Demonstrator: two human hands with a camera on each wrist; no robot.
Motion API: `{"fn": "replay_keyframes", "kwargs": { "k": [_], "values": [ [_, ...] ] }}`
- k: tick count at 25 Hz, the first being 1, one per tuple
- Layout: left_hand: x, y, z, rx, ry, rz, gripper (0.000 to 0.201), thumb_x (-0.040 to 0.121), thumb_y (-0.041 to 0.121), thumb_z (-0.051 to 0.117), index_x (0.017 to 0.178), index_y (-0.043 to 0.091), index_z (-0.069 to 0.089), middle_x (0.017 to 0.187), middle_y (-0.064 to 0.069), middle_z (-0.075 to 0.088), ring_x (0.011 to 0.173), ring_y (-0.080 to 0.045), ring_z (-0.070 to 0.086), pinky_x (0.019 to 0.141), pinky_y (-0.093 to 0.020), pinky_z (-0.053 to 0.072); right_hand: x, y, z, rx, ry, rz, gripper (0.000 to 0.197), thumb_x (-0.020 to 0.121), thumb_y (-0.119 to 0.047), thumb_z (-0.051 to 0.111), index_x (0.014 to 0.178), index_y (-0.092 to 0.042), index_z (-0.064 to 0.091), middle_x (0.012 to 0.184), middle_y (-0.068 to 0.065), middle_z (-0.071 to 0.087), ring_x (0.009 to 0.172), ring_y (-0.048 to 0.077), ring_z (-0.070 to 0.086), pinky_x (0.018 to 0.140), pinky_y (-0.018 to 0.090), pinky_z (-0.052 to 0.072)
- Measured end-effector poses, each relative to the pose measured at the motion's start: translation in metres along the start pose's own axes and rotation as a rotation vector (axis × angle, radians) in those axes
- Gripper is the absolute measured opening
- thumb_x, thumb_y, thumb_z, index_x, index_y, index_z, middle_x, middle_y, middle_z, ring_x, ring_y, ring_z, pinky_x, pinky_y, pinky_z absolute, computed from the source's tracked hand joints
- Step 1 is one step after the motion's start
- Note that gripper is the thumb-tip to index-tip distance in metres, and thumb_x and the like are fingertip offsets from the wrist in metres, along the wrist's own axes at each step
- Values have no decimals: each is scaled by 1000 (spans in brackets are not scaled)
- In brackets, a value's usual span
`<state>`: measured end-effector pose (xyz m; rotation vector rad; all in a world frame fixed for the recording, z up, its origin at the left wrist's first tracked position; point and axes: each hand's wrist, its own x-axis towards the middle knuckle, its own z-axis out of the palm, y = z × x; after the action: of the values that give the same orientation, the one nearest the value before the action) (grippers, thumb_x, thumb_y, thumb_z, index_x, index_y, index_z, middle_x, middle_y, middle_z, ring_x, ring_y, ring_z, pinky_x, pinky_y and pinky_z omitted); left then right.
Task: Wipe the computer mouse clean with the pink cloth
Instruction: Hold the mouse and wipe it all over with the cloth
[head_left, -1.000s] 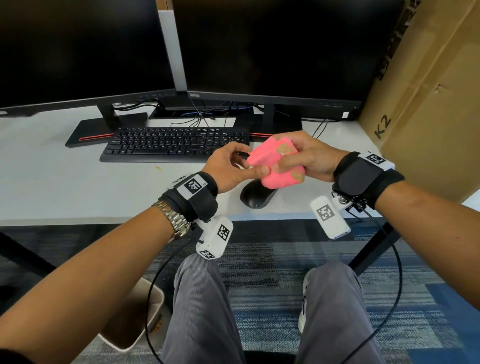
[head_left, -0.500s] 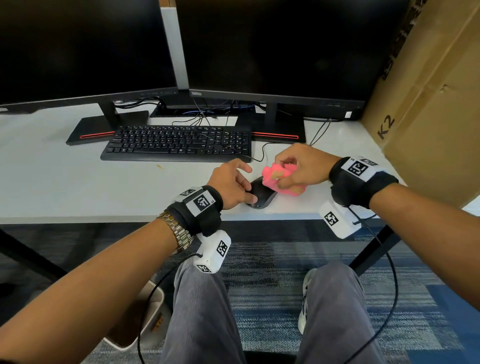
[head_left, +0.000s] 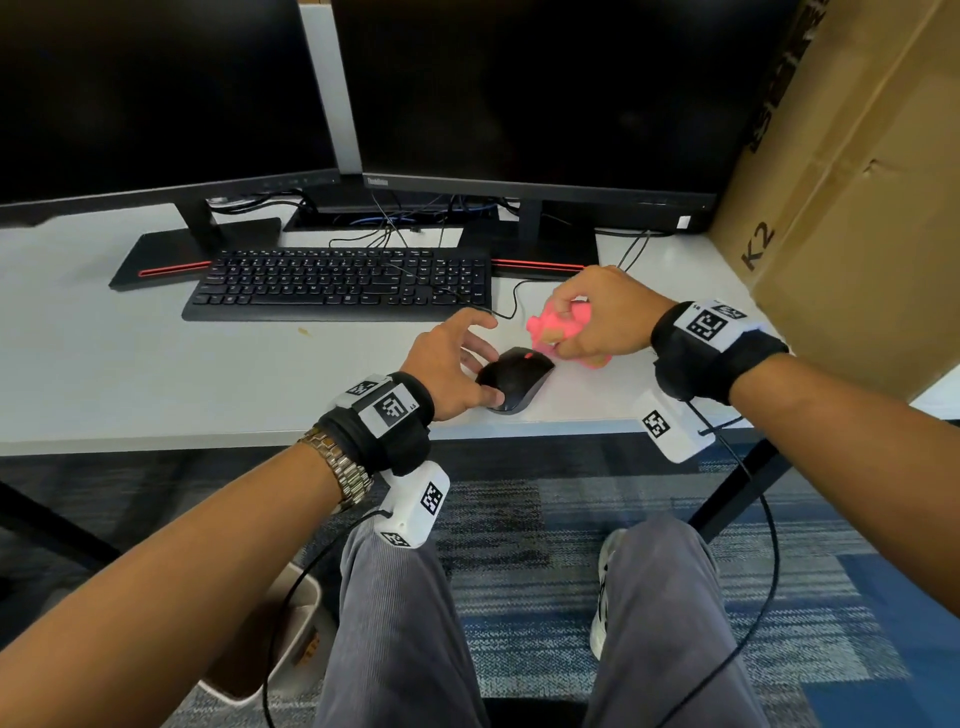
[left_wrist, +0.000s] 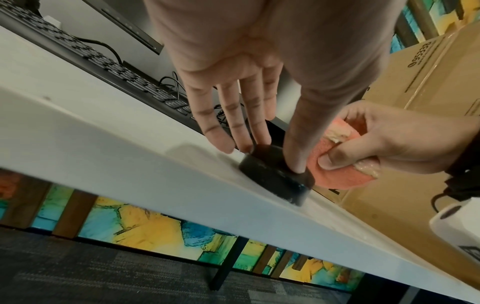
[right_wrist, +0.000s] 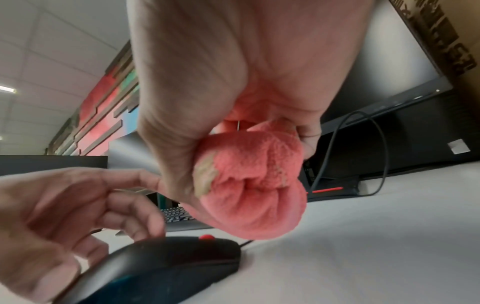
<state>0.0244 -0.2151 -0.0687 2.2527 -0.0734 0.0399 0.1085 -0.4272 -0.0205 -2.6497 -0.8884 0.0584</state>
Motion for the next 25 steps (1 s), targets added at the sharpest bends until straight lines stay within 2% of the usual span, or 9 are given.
{"fn": "replay_keyframes", "kwargs": {
  "k": [3, 5, 9, 13, 15, 18, 19, 21, 25],
  "values": [
    [-1, 0, -1, -18, 9, -4, 80, 57, 11, 89, 126, 27, 52, 99, 3, 73, 88, -18, 70, 76, -24, 52, -5, 0, 13, 21, -5, -6, 34, 66, -27, 87, 63, -14, 56, 65, -2, 50, 66, 16, 46, 68, 28, 29],
    [-1, 0, 0, -17, 7, -6, 80, 57, 10, 90, 126, 26, 52, 99, 3, 73, 87, -17, 70, 75, -25, 53, -6, -4, 20, 62, 7, -9, 38, 65, -24, 87, 59, -18, 51, 59, -7, 41, 59, 9, 39, 63, 28, 29],
    [1, 0, -2, -30, -8, -1, 82, 56, 6, 89, 127, 26, 52, 99, 2, 73, 87, -19, 71, 77, -30, 57, -5, -10, 25, 104, 20, -30, 34, 63, -25, 87, 59, -16, 54, 60, -6, 42, 61, 12, 39, 62, 30, 34],
    [1, 3, -1, 13, -17, 2, 81, 57, 5, 89, 127, 24, 52, 97, 4, 70, 85, -18, 71, 70, -26, 54, -5, -26, 24, 59, 1, -74, 33, 60, -26, 86, 60, -12, 56, 61, -3, 44, 61, 14, 40, 61, 30, 37],
    [0, 6, -1, 46, -13, 12, 82, 57, 8, 89, 128, 23, 52, 97, 5, 68, 83, -18, 70, 68, -22, 51, -5, -36, 22, 45, -15, -111, 34, 60, -25, 87, 63, -6, 59, 62, -3, 45, 61, 12, 40, 58, 27, 36],
    [-3, 5, -1, 87, 4, 50, 82, 56, 12, 91, 128, 21, 53, 98, 5, 66, 80, -15, 66, 66, -17, 47, -6, -50, 21, 73, -70, -165, 36, 61, -24, 87, 67, -2, 59, 63, -4, 45, 60, 9, 39, 52, 15, 31],
    [-4, 4, -1, 100, 8, 58, 82, 57, 13, 91, 129, 22, 52, 98, 5, 66, 82, -14, 65, 68, -18, 47, -6, -50, 18, 73, -86, -171, 36, 63, -24, 87, 69, -2, 59, 65, -4, 45, 61, 8, 39, 54, 16, 31],
    [-6, 2, -1, 110, 4, 57, 80, 62, 12, 88, 131, 24, 50, 103, 5, 66, 86, -13, 66, 70, -20, 50, -3, -44, 5, 66, -71, -153, 37, 67, -26, 86, 73, 0, 60, 71, -2, 47, 67, 11, 41, 63, 26, 34],
    [-12, -8, -1, 59, 5, 11, 77, 67, 9, 86, 133, 24, 49, 110, -1, 64, 87, -18, 68, 58, -11, 47, -3, -16, -16, 107, -1, -31, 43, 69, -28, 85, 73, 3, 55, 73, 1, 45, 71, 16, 43, 74, 37, 42]
  ]
}}
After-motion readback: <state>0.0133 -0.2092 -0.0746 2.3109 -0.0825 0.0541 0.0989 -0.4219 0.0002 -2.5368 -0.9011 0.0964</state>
